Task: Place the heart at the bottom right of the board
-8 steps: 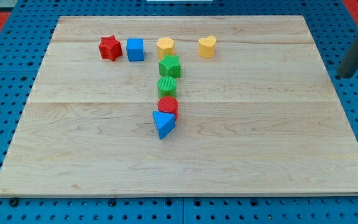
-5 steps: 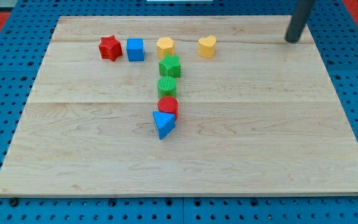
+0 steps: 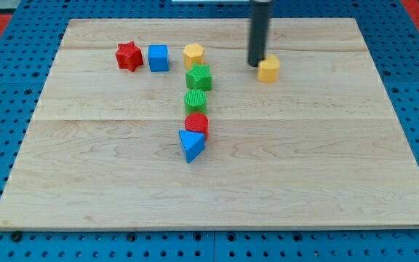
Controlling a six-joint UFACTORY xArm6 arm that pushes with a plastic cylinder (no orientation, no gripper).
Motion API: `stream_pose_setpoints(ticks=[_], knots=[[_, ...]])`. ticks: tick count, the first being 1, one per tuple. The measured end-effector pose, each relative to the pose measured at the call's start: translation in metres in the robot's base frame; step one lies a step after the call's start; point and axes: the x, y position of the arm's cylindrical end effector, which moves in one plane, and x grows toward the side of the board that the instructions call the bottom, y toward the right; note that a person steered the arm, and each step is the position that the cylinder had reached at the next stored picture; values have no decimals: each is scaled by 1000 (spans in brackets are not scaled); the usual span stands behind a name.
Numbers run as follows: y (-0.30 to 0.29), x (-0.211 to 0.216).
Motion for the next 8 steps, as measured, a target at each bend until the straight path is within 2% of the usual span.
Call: stream_pose_setpoints(ticks=[1, 2, 3, 4, 5, 6, 7, 8], knots=[[2, -7], [16, 69], [35, 101], [37, 94], [58, 120], [58, 166], [51, 147], [41, 163]])
